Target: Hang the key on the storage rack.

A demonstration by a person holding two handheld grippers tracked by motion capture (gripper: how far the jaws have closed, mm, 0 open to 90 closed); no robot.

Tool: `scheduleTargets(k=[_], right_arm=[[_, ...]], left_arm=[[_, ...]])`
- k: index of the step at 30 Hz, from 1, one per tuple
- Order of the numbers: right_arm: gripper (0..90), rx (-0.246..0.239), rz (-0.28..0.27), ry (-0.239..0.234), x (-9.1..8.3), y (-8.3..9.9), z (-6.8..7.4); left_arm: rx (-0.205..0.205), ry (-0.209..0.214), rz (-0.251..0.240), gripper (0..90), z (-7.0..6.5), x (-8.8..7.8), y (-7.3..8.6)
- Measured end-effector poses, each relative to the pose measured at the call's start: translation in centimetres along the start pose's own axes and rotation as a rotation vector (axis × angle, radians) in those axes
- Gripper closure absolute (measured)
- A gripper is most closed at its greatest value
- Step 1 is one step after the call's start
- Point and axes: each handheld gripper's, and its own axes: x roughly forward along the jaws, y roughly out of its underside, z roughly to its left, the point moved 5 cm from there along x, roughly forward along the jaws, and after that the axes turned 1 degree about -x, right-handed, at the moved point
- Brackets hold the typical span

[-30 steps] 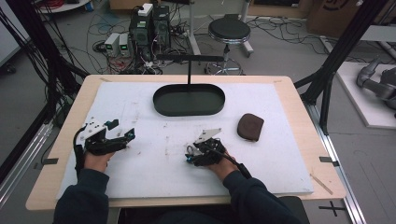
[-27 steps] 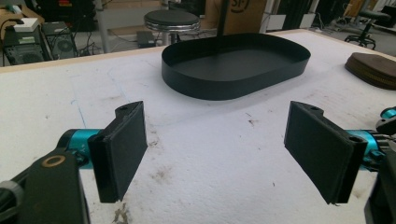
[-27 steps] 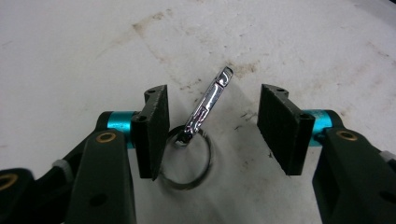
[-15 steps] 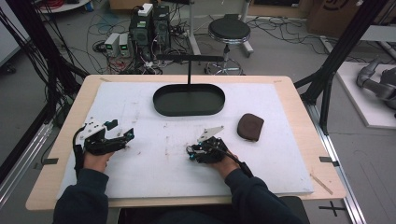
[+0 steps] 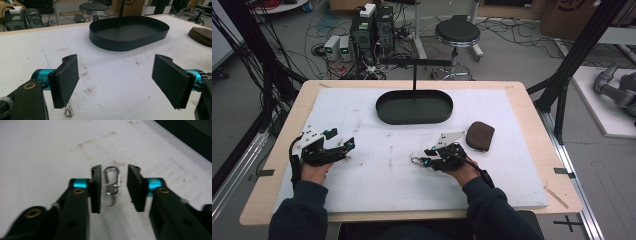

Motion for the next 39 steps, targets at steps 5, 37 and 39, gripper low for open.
scheduleTargets(k=[5, 37, 39], right_arm=[[57.3, -0.143, 0.076, -0.016, 0.2, 1.2, 1.1], [90.0, -0.042, 0.112, 0.062, -0.1, 1.6, -1.2], [90.0, -0.029, 0.104, 0.056, -0.3, 1.4, -1.2]], left_arm=[[0.001, 0.001, 0.0, 21.7, 0.0, 0.1, 0.0], [-0.003, -0.004, 0.003, 22.5, 0.1, 0.1, 0.0], [-0.004, -0.004, 0.002, 22.8, 0.1, 0.1, 0.0]])
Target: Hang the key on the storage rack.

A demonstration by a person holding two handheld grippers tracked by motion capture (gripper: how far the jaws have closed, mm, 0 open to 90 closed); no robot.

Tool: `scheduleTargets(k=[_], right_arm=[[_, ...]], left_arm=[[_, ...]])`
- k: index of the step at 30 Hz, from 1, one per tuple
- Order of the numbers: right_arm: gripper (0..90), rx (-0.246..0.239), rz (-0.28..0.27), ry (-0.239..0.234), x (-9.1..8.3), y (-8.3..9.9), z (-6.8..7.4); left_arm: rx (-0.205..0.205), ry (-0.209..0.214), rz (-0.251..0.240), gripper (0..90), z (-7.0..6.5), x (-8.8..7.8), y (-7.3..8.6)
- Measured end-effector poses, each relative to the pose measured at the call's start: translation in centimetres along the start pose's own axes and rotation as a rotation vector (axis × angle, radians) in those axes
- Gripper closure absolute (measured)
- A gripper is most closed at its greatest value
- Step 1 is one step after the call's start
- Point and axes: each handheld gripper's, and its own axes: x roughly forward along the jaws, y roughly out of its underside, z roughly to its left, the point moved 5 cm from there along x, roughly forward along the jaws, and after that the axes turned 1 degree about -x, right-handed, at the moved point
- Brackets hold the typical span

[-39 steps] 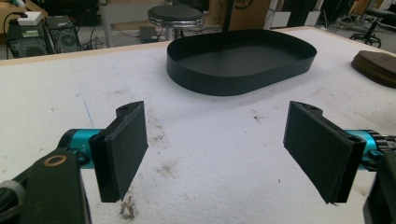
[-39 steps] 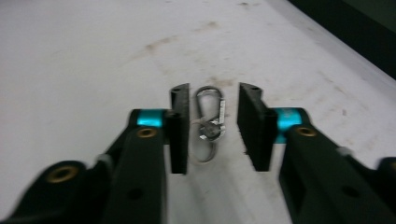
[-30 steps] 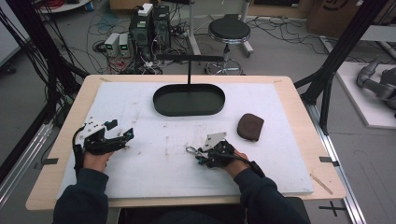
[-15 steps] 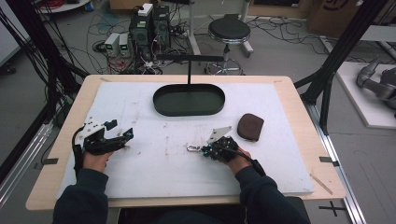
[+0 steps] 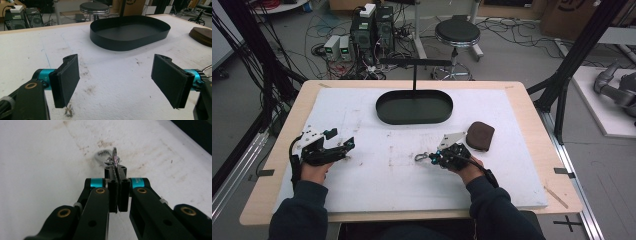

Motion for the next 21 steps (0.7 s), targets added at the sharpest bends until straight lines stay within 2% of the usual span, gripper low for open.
scheduleTargets(k=[1, 3, 6, 7, 10, 11, 12, 13, 14, 15, 16, 17, 18, 19, 21], right_arm=[[90.0, 0.006, -0.02, 0.02, -0.5, -0.3, -0.4], [90.0, 0.023, -0.059, 0.022, -0.9, -0.7, -0.9], [90.0, 0.019, -0.078, 0.045, -1.5, -1.1, -1.4], [90.0, 0.008, -0.103, 0.06, -2.1, -1.5, -2.0], [90.0, 0.022, -0.128, 0.078, -2.7, -2.0, -2.7], [90.0, 0.034, -0.16, 0.085, -3.3, -2.6, -3.6], [90.0, 0.034, -0.16, 0.085, -3.3, -2.6, -3.6], [90.0, 0.033, -0.187, 0.103, -3.8, -3.4, -4.6], [90.0, 0.033, -0.187, 0.103, -3.8, -3.4, -4.6], [90.0, 0.04, -0.206, 0.117, -4.3, -4.3, -5.7], [90.0, 0.04, -0.206, 0.117, -4.3, -4.3, -5.7], [90.0, 0.042, -0.23, 0.136, -4.8, -5.5, -7.1], [90.0, 0.042, -0.23, 0.136, -4.8, -5.5, -7.1], [90.0, 0.043, -0.252, 0.147, -5.1, -6.5, -8.4], [90.0, 0.049, -0.265, 0.154, -5.4, -7.5, -9.7]], left_arm=[[0.0, 0.0, 0.0, 22.9, 0.0, 0.0, 0.0], [0.001, -0.001, 0.0, 22.9, 0.0, 0.0, 0.0], [-0.003, 0.0, -0.001, 22.9, 0.0, 0.0, 0.0], [0.0, -0.001, 0.003, 22.9, 0.0, 0.0, 0.0], [0.0, 0.003, 0.004, 22.9, 0.0, 0.0, 0.0], [0.0, 0.006, 0.001, 22.9, -0.1, 0.0, 0.0], [0.0, 0.006, 0.001, 22.9, -0.1, 0.0, 0.0], [0.001, 0.011, -0.001, 22.9, -0.1, 0.0, 0.0], [0.001, 0.011, -0.001, 22.9, -0.1, 0.0, 0.0], [0.003, 0.01, -0.002, 22.9, -0.1, 0.0, 0.0], [0.003, 0.01, -0.002, 22.9, -0.1, 0.0, 0.0], [0.002, 0.012, -0.003, 22.9, -0.1, 0.0, 0.0], [0.002, 0.012, -0.003, 22.9, -0.1, 0.0, 0.0], [0.002, 0.013, -0.004, 22.9, -0.1, 0.1, 0.0], [0.003, 0.012, -0.004, 22.9, -0.1, 0.1, 0.0]])
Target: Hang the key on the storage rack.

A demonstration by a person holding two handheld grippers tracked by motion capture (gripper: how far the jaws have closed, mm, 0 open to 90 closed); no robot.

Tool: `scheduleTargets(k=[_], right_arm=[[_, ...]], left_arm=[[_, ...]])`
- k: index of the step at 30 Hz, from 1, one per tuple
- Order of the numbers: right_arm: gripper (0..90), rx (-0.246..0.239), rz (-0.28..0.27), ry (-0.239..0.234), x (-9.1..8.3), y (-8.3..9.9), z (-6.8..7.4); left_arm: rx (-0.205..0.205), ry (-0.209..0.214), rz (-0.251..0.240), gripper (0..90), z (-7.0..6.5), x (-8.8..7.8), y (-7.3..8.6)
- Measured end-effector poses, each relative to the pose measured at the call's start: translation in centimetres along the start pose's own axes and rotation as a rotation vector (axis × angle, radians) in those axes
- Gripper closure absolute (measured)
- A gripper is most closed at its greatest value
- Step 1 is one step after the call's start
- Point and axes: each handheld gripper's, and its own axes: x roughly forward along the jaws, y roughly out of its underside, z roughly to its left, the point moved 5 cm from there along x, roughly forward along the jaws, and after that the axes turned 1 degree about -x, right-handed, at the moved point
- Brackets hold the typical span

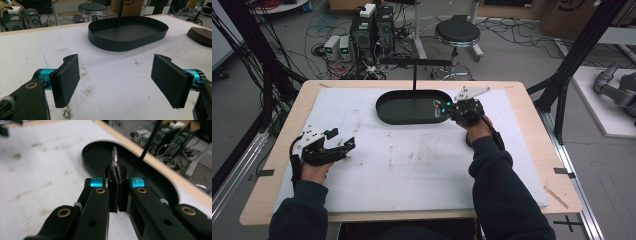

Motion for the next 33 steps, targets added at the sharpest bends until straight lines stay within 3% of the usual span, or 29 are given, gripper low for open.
scheduleTargets(k=[1, 2, 3, 6, 9, 20, 28, 33], right_arm=[[90.0, 0.0, 0.0, 0.0, 0.0, 0.0, 0.0], [90.0, 0.0, -0.013, 0.012, 0.4, -1.0, -1.4], [90.0, 0.0, -0.013, 0.012, 0.4, -1.0, -1.4], [90.0, 0.009, -0.013, 0.042, 1.7, -2.6, -4.3], [90.0, 0.016, 0.019, 0.072, 2.7, -3.2, -6.1], [90.0, 0.133, 0.007, 0.147, 4.2, -3.7, -10.9], [90.0, 0.192, 0.018, 0.149, 5.4, -2.8, -12.0], [89.7, 0.223, 0.007, 0.202, 6.0, -2.8, -12.4]], left_arm=[[0.001, 0.001, 0.0, 22.9, 0.0, 0.0, 0.0], [0.001, 0.001, 0.0, 22.9, 0.1, 0.0, 0.0], [0.001, 0.001, 0.0, 22.9, 0.1, 0.0, 0.0], [0.0, 0.001, 0.0, 22.9, 0.1, 0.0, 0.0], [-0.002, 0.003, 0.003, 22.9, 0.0, 0.1, 0.0], [-0.006, 0.004, 0.003, 22.9, 0.2, 0.1, 0.1], [-0.01, -0.001, 0.002, 22.9, 0.5, 0.1, 0.1], [-0.008, -0.001, 0.005, 22.9, 0.5, 0.1, 0.1]])
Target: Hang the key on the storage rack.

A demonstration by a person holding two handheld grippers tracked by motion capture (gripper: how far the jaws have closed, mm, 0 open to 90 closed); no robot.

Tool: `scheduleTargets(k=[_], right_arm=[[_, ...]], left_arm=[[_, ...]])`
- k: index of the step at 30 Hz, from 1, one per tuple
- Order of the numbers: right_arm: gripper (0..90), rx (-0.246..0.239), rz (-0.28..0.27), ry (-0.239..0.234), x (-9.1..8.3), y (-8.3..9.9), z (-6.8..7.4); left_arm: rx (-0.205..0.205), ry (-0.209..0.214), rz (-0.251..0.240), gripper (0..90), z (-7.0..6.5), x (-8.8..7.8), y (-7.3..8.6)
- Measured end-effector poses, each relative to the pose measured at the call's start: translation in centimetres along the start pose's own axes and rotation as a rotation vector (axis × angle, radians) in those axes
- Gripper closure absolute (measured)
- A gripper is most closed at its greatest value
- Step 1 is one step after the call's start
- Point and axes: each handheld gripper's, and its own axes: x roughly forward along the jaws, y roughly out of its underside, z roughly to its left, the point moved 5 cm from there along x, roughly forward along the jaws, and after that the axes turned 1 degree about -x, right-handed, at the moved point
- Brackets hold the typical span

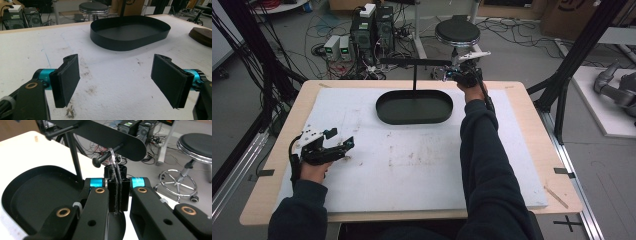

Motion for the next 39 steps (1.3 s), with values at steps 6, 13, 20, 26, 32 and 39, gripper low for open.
scheduleTargets(k=[6, 13, 20, 26, 32, 39], right_arm=[[79.5, 0.023, 0.019, 0.071, 0.3, -0.1, 0.1], [46.3, -0.022, 0.048, 0.038, -2.9, 1.6, 1.0], [37.9, -0.071, 0.042, -0.034, -7.3, 2.5, 2.6], [25.0, -0.153, -0.014, -0.025, -13.0, 3.8, 3.9], [21.6, -0.133, -0.025, 0.021, -15.8, 7.5, 4.2], [21.6, -0.043, 0.016, 0.034, -15.6, 12.4, 4.0]], left_arm=[[0.004, 0.001, 0.001, 22.9, 0.0, 0.0, 0.0], [0.009, -0.002, -0.002, 22.9, 0.1, -0.4, 0.1], [0.018, 0.0, -0.009, 22.8, 0.0, -0.5, 0.0], [0.002, 0.007, -0.024, 22.4, -0.1, -0.6, -0.1], [-0.003, 0.013, -0.026, 22.5, -0.3, -0.6, -0.1], [0.006, 0.016, -0.028, 22.5, -0.6, -0.5, -0.3]])
